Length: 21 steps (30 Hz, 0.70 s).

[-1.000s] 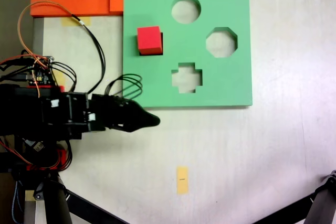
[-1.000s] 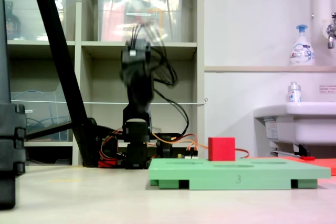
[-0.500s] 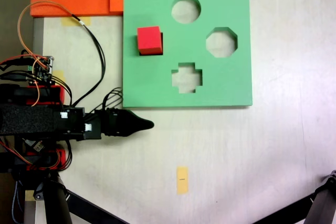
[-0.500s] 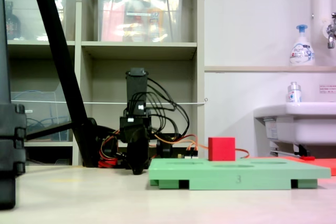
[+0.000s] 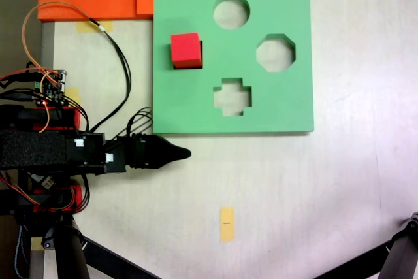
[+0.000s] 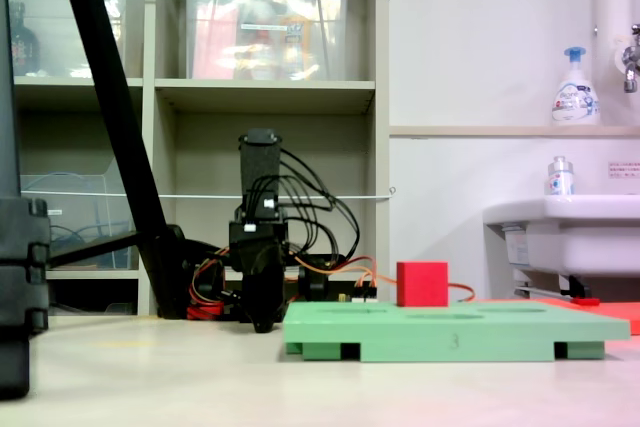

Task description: Put the square block into the corresponding hole

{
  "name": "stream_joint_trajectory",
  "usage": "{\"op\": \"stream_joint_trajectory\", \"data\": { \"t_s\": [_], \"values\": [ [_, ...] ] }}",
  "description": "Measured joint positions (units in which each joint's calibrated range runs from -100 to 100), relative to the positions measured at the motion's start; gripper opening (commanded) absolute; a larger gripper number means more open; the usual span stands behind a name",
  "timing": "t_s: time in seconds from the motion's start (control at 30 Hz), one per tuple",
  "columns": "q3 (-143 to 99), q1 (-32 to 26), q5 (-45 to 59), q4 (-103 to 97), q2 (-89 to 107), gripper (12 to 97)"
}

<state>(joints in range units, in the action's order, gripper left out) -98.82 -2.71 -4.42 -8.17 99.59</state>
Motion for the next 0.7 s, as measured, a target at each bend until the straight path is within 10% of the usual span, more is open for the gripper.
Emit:
{"op": "stream_joint_trajectory", "data": {
  "t_s": [0.7],
  "values": [
    [0.1, 0.0, 0.0, 0.88, 0.0, 48.9]
  ]
}}
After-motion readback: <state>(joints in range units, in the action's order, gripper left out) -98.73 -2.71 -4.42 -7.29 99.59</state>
